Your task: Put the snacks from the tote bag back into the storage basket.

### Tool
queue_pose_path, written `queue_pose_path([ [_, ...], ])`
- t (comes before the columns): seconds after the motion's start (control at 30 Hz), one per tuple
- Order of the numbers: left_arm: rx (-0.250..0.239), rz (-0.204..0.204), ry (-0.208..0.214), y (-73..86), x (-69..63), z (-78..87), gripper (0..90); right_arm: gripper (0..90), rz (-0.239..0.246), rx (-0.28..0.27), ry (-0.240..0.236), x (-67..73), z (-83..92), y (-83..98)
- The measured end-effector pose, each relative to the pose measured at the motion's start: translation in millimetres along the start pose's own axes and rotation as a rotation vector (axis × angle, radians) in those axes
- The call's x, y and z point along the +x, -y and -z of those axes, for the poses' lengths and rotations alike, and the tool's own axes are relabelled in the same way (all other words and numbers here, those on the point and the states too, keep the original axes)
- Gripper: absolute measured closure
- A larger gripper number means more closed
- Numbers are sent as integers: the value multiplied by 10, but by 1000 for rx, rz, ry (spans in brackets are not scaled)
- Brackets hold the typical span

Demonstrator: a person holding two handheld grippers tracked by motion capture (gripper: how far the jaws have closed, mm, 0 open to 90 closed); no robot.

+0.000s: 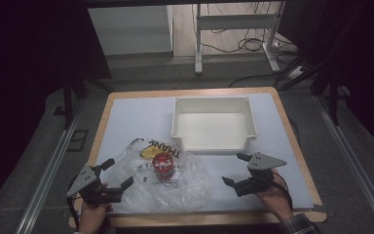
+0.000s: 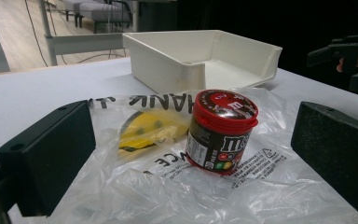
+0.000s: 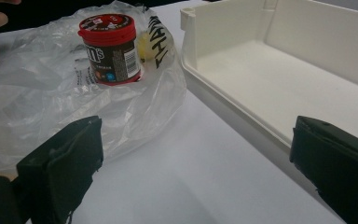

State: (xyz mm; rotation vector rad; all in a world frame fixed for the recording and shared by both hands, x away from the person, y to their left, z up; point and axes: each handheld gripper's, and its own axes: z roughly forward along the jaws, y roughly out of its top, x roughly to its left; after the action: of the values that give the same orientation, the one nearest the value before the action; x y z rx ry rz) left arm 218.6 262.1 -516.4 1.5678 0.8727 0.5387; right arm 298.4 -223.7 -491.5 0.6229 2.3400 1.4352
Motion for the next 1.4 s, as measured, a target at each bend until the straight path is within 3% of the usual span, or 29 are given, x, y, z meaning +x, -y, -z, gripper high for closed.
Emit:
queue_pose_path([
  [0.87,10,-29,-20,4,-12,-8,0,32,-8,5,-61,55,-136,-102],
  [1.4,17,-32,-27,7,-13,-13,0,28,13,3,-100,97,-238,-168],
])
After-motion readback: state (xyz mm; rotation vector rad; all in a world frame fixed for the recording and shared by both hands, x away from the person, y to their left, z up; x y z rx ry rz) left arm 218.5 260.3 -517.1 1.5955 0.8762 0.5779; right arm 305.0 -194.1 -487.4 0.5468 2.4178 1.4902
